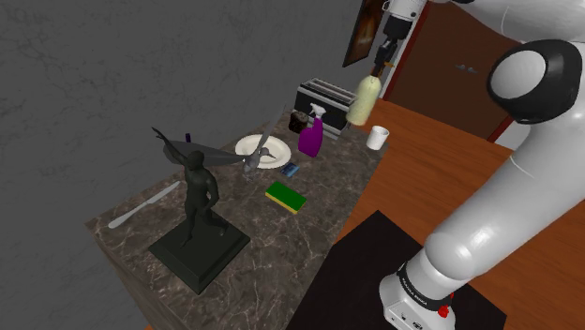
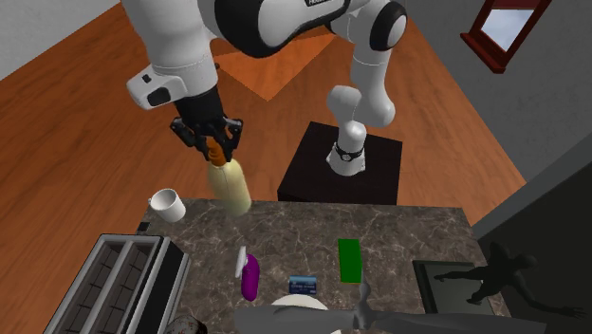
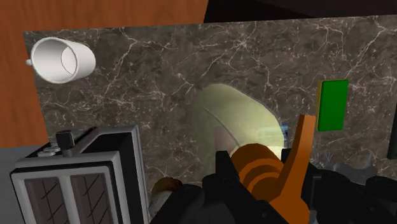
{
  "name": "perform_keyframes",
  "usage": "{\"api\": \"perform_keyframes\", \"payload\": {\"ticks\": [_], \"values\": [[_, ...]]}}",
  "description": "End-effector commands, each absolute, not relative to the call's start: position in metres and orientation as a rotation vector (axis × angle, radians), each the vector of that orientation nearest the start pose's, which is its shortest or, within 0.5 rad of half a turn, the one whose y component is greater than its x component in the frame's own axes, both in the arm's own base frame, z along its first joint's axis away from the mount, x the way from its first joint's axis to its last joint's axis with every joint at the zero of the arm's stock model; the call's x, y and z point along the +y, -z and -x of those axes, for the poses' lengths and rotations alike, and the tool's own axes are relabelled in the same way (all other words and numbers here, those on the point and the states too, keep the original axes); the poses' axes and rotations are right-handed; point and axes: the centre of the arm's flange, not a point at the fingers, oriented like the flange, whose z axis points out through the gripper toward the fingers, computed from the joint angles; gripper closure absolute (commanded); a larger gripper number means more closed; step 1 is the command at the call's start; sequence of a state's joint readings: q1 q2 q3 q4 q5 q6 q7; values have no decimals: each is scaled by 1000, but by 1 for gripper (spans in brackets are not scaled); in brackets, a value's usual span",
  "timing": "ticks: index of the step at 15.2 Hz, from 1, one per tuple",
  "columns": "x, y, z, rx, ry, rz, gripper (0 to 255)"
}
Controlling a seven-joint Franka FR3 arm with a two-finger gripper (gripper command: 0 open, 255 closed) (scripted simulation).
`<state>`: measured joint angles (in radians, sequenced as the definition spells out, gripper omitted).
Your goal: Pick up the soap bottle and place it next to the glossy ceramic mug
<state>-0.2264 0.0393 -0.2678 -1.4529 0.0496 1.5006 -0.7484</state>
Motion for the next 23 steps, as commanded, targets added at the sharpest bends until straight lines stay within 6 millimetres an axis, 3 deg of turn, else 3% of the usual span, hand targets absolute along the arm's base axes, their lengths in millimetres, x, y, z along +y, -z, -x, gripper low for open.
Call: {"api": "perform_keyframes", "payload": {"ticks": [1, 11, 23], "values": [[-284, -642, -493, -403, 49, 3090, 255], [-408, -596, -488, -403, 49, 3090, 255], [-408, -533, -488, -403, 49, 3090, 255]]}}
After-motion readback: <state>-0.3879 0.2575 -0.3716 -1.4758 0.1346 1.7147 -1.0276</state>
